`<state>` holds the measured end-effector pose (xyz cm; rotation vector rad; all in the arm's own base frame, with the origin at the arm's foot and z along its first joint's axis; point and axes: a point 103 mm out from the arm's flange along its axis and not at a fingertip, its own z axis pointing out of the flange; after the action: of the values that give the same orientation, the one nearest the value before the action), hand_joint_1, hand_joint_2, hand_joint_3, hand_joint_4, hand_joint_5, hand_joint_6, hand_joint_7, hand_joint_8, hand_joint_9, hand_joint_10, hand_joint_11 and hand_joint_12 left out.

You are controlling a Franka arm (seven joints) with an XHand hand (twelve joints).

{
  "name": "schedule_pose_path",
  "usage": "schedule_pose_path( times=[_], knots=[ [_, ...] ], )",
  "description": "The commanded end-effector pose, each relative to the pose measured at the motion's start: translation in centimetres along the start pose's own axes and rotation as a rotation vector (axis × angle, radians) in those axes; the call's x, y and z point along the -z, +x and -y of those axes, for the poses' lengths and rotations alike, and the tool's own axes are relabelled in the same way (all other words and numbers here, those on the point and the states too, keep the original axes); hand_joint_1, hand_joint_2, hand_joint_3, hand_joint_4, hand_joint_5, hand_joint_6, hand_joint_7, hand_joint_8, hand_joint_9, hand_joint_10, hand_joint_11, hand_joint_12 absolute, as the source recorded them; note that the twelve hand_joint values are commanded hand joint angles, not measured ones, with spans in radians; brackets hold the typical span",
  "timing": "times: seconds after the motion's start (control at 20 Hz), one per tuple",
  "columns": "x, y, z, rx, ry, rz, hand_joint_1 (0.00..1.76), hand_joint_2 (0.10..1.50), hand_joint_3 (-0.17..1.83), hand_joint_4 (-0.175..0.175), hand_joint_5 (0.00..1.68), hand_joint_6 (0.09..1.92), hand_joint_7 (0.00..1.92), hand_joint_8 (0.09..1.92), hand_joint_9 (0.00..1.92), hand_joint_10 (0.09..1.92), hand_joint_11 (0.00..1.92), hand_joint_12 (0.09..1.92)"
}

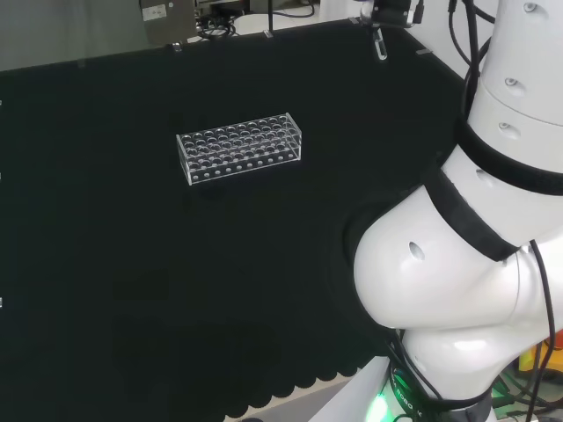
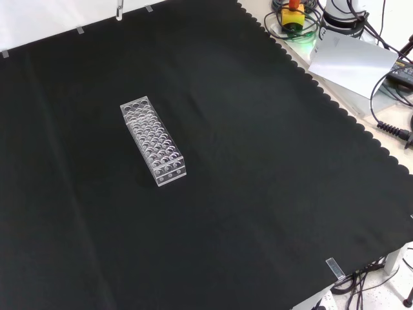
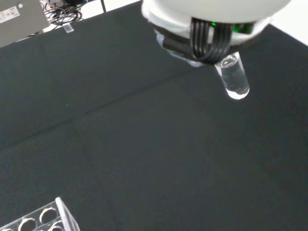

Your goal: Shake the test tube.

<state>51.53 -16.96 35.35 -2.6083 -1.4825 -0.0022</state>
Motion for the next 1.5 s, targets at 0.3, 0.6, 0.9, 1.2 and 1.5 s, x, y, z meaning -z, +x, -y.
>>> schedule_pose_path(
  times=[0.3,0.6,0.9,1.2,1.5],
  knots=[
    [-2.2,7.8,1.5,0.135,0.050,-0.098,1.43,0.78,0.39,-0.175,1.27,0.35,1.37,0.73,1.28,0.49,1.24,0.79],
    [-3.7,15.3,3.7,0.214,0.129,-0.258,1.43,0.77,0.39,-0.175,1.27,0.35,1.37,0.73,1.28,0.49,1.24,0.79],
    [-3.2,21.4,5.7,0.289,0.159,-0.377,1.43,0.77,0.39,-0.175,1.27,0.35,1.37,0.73,1.28,0.49,1.24,0.79],
    [-1.9,23.0,5.8,0.303,0.152,-0.416,1.43,0.77,0.39,-0.175,1.27,0.35,1.37,0.73,1.28,0.49,1.24,0.79],
    [-3.0,20.1,5.5,0.258,0.164,-0.381,1.43,0.77,0.39,-0.175,1.27,0.35,1.37,0.73,1.28,0.49,1.24,0.79]
  ],
)
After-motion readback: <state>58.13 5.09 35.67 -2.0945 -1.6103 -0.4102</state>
